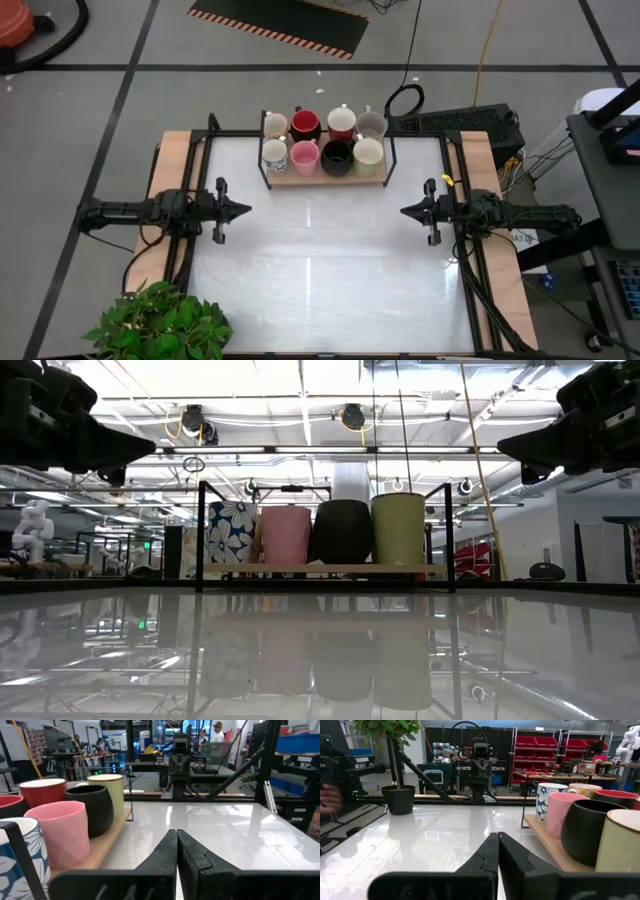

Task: Place coffee mugs
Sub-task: Return to Home Position

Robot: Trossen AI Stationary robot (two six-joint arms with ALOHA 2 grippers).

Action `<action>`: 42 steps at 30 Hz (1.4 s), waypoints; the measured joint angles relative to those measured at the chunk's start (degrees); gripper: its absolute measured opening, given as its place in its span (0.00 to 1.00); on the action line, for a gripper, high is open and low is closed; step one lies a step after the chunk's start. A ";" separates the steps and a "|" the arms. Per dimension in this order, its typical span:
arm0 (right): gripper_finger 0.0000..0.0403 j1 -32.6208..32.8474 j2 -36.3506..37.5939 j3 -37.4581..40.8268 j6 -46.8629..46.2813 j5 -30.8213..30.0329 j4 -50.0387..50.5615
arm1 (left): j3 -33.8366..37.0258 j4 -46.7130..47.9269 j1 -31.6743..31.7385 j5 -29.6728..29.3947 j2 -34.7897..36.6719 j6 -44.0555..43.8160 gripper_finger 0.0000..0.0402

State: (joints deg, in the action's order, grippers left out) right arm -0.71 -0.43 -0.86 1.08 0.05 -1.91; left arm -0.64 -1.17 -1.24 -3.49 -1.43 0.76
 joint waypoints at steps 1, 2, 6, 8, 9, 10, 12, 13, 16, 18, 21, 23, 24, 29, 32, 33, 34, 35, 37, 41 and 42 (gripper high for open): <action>0.00 0.00 0.00 0.00 0.00 0.00 0.00 | 0.00 -0.01 -0.01 0.00 0.00 0.20 0.00; 0.00 0.00 0.00 0.00 0.00 0.00 0.00 | 0.00 -0.07 0.00 0.00 0.00 0.62 0.00; 0.00 0.00 0.00 0.00 0.00 0.00 0.00 | 0.00 -0.68 0.01 -0.18 0.00 0.56 0.00; 0.00 0.00 0.00 0.00 0.00 0.00 0.00 | 0.02 -0.92 0.01 -0.25 0.00 0.58 0.00; 0.00 0.00 0.00 0.00 0.00 0.00 0.00 | 0.02 -1.15 0.01 -0.26 0.00 0.83 0.00; 0.00 0.00 0.00 0.00 0.00 0.00 0.00 | 0.02 -1.51 0.01 -0.26 0.00 1.22 0.00; 0.00 0.00 0.00 0.00 0.00 0.00 0.00 | 0.02 -1.92 0.01 -0.26 0.00 1.84 0.00; 0.00 0.00 0.00 0.00 0.01 0.00 0.00 | 0.02 -1.91 0.01 -0.26 0.00 1.89 0.00; 0.00 0.00 0.00 0.00 0.00 0.00 0.00 | 0.02 -1.92 0.01 -0.26 0.00 1.94 0.00; 0.00 0.00 0.00 0.00 0.00 0.00 0.00 | 0.02 -1.93 0.01 -0.26 0.00 1.96 0.00; 0.00 0.00 0.00 0.00 0.01 0.00 0.00 | 0.02 -1.95 0.01 -0.24 0.00 1.96 0.00; 0.00 0.00 0.00 0.00 0.02 0.00 0.00 | 0.02 -1.97 0.01 -0.24 0.00 1.96 0.00; 0.00 0.00 0.00 0.00 0.01 0.00 0.00 | 0.02 -1.97 0.01 -0.24 0.00 1.96 0.00; 0.00 0.00 0.00 0.00 0.00 0.00 0.00 | 0.02 -1.97 0.01 -0.22 0.00 1.96 0.00; 0.00 0.00 0.00 0.00 0.00 0.00 0.00 | 0.02 -1.99 0.01 -0.21 0.00 1.96 0.00; 0.00 0.00 0.00 0.00 0.02 0.00 0.00 | 0.02 -1.99 0.02 -0.20 0.00 1.96 0.00; 0.00 0.00 0.00 0.00 0.00 0.00 0.00 | 0.02 -1.99 0.03 -0.20 0.00 1.98 0.00; 0.00 0.00 0.00 0.00 0.02 0.00 0.00 | 0.02 -1.99 0.01 -0.20 0.00 1.96 0.00; 0.00 0.00 0.00 0.00 0.00 0.00 0.00 | 0.02 -1.99 0.03 -0.17 0.00 1.97 0.00; 0.00 0.00 0.00 0.02 0.00 0.00 0.00 | 0.02 -2.01 0.03 -0.16 0.00 1.98 0.00; 0.00 0.00 0.00 0.00 0.00 0.00 0.00 | 0.02 -2.01 0.03 -0.15 0.00 1.98 0.00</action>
State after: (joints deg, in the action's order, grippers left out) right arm -0.71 -0.43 -0.86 1.09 0.05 -1.91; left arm -0.62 -3.18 -1.21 -3.64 -1.43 2.74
